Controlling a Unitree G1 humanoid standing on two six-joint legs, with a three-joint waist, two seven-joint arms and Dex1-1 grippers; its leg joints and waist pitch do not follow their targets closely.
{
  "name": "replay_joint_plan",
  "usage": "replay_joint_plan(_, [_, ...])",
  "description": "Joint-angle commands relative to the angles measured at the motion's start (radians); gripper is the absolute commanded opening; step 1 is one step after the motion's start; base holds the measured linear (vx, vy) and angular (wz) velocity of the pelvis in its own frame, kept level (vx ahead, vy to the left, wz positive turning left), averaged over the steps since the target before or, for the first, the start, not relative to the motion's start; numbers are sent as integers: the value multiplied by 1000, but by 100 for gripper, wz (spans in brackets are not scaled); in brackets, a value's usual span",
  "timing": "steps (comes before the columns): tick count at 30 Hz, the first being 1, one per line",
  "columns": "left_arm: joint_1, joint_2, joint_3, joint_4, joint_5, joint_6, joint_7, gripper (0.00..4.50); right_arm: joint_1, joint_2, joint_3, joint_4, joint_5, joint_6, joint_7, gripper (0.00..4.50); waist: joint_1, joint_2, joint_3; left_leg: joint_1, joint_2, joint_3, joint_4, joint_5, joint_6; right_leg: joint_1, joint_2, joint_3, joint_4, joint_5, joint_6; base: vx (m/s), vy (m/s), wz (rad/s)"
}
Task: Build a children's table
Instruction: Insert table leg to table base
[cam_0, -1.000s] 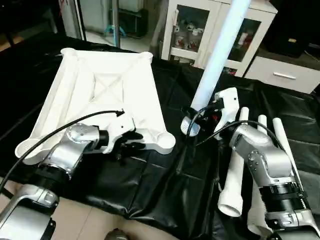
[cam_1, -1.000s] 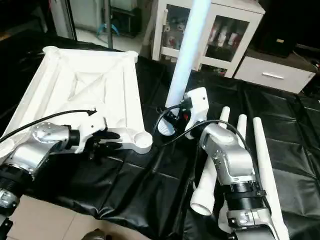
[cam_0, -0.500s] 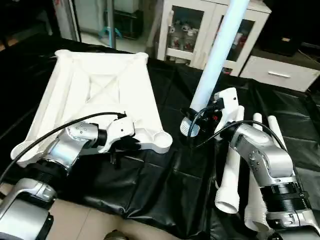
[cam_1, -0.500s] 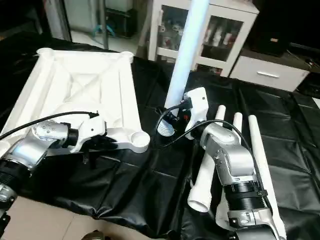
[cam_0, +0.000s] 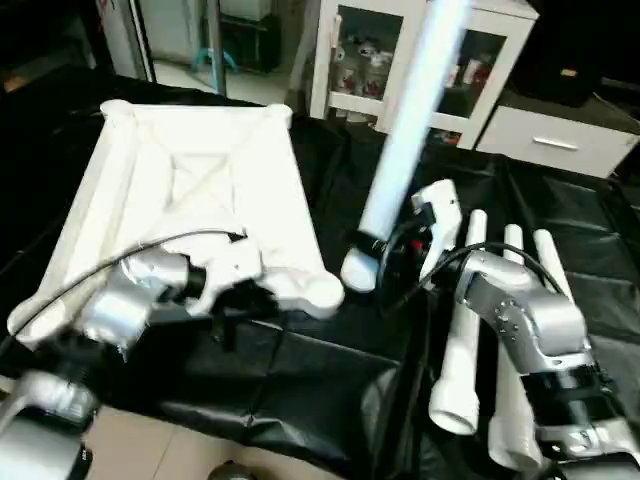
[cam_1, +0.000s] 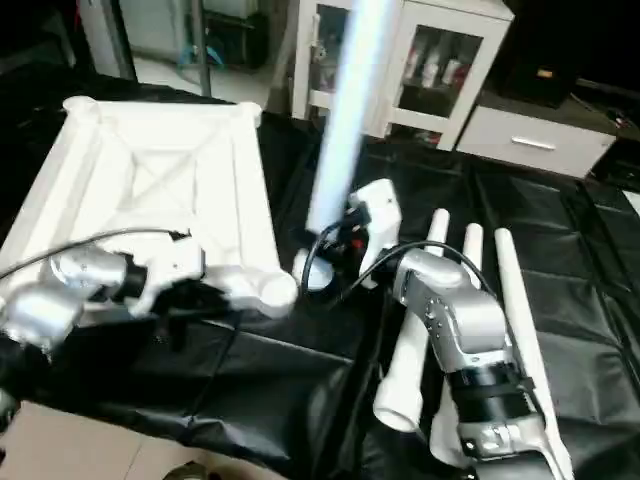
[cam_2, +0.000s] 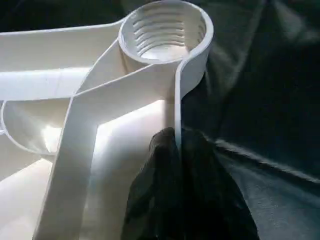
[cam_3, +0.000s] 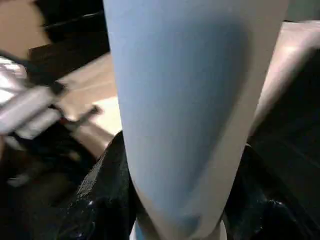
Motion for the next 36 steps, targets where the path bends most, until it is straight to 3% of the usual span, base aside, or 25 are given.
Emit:
replay_joint_plan(1, [60,-37,-53,7,-1,28,11,0,14,-3,6,-8,-12,3,-3,188,1,3,-61,19,50,-17,-78,-231,-38,39,-88,56,-83,-217,-158,0,0,0])
replay_joint_plan(4, [74,-42,-53,-14,8,40,19,0,14,10,16,1,-23,0,-15,188,1,3,-56,22,50,-22,-84,-287,-56,35,-91,57,-97,-346,-119,0,0,0])
replay_joint_plan(6, [78,-43,-52,-25,15,48,23,0,16,11,29,-3,-27,6,-16,188,1,0,-57,22,50,-24,-86,-300,-61,34,-92,58,-100,-374,-106,0,0,0])
replay_joint_plan(16, [80,-40,-48,-60,39,81,21,0,21,8,97,44,-71,-1,8,188,1,1,-61,22,48,-23,-87,-284,-61,34,-87,58,-94,-301,-115,0,0,0])
replay_joint_plan(17, [80,-41,-48,-61,41,81,21,0,18,12,101,59,-80,-10,6,188,2,8,-61,22,48,-24,-87,-289,-63,34,-88,58,-94,-303,-117,0,0,0])
replay_joint_plan(18, [82,-42,-48,-65,45,84,20,0,12,20,107,84,-91,-25,-2,188,1,3,-61,22,49,-25,-88,-299,-66,35,-89,58,-96,-310,-114,0,0,0])
replay_joint_plan(28, [90,-40,-50,-77,53,90,16,0,-36,62,99,191,-108,-72,-15,188,-3,0,-62,26,49,-25,-91,-312,-69,34,-87,57,-94,-287,-128,0,0,0])
replay_joint_plan(36, [93,-37,-46,-77,60,87,15,0,-40,63,118,242,-115,-80,19,188,-3,-1,-60,29,51,-27,-95,-339,-71,33,-89,57,-101,-328,-118,0,0,0])
